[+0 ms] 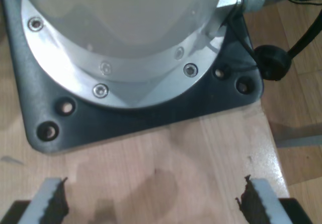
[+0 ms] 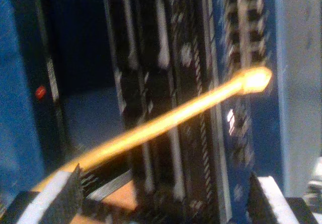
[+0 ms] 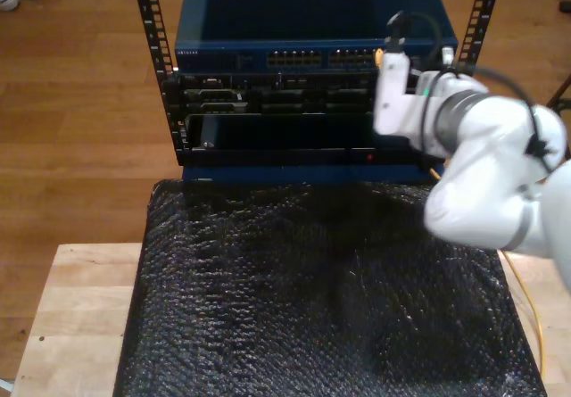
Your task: Grab the cable and plug it in
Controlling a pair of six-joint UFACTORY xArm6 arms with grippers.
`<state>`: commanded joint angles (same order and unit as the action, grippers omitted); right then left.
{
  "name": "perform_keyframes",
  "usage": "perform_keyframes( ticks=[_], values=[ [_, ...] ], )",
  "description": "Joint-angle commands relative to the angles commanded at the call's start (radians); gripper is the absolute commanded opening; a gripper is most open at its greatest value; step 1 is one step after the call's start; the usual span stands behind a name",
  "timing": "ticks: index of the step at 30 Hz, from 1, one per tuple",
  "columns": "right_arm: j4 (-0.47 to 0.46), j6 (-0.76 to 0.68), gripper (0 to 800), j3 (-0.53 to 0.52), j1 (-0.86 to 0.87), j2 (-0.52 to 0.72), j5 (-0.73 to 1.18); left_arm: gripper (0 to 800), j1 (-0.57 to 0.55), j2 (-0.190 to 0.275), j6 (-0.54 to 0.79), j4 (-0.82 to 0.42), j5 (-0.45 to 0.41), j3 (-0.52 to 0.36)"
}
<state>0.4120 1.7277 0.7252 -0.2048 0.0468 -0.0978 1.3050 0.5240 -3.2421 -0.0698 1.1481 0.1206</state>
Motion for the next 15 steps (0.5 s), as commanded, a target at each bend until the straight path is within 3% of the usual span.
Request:
perform_keyframes(
  ticks=[11, 15],
  values=[
    [-0.319, 0.034, 798, -0.009, 0.278, 0.172, 0.428, 800, 0.0, 0.0, 0.0, 0.0, 0.0, 0.0],
    [-0.358, 0.1, 798, -0.02, 0.359, 0.219, 0.582, 800, 0.0, 0.0, 0.0, 0.0, 0.0, 0.0]
  ],
)
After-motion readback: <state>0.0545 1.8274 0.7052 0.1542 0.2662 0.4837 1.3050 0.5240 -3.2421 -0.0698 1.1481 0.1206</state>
